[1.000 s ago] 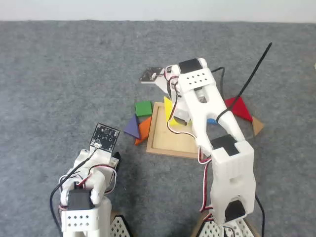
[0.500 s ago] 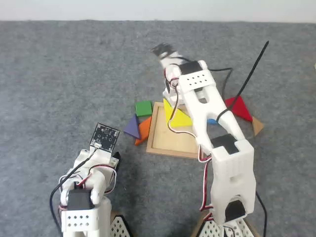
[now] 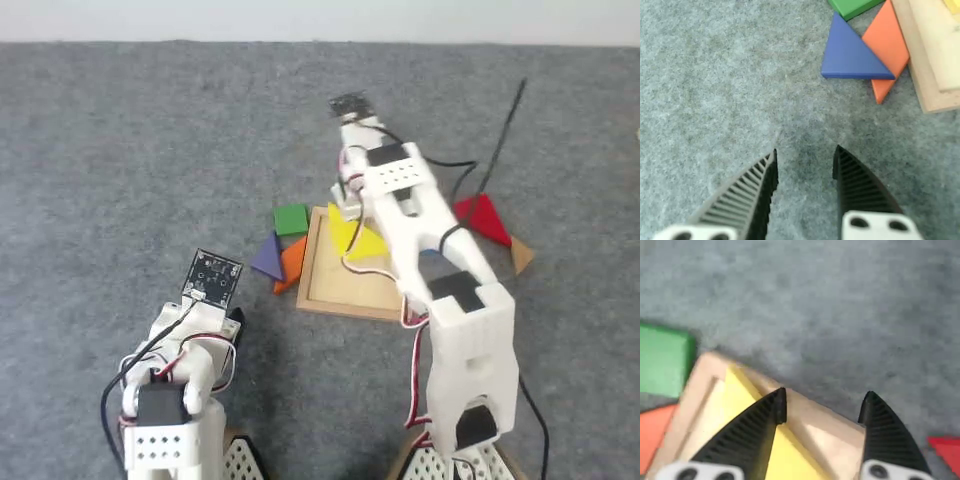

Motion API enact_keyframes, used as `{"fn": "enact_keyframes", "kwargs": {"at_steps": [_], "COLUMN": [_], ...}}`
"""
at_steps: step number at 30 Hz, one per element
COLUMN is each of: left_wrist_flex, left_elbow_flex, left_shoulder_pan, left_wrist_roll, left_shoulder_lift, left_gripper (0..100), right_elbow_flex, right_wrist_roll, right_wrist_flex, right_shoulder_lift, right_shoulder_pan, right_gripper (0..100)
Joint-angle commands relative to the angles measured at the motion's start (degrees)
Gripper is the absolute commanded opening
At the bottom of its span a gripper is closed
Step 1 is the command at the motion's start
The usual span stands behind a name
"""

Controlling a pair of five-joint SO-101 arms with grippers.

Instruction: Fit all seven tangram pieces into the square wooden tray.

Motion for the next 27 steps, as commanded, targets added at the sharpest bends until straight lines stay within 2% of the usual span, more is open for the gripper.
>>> {"fn": "enact_keyframes", "kwargs": {"at_steps": [1,9,13,16,20,22,27], "left_wrist_flex": [0.4,0.4,0.4,0.4,0.4,0.4,0.4], "left_elbow_flex": [-0.5,-0.5,-0.5,-0.5,-0.5,-0.5,-0.5], "left_shoulder_pan": [-0.4,-0.4,-0.4,-0.4,-0.4,-0.4,-0.4], "left_wrist_roll": [-0.4,-0.4,-0.4,-0.4,-0.4,-0.4,-0.4], "left_shoulder_lift": [-0.7,-0.7,-0.7,-0.7,-0.7,-0.7,-0.7], "left_gripper": [17,17,17,17,17,17,17], "right_elbow_flex": [-0.5,-0.3,2.5,14.9,39.8,47.8,50.3], "right_wrist_roll": [1.1,1.2,1.7,3.0,5.3,5.9,6.7], "right_wrist_flex": [1.6,3.6,5.9,2.1,-12.0,-16.9,-16.8], "right_shoulder_lift": [-2.0,-5.4,-14.7,-27.2,-43.2,-46.7,-43.5], "right_shoulder_pan": [-2.3,-2.2,1.1,0.6,-1.6,-1.5,0.6], "right_gripper": [24.2,24.2,24.2,24.2,24.2,24.2,24.2]}}
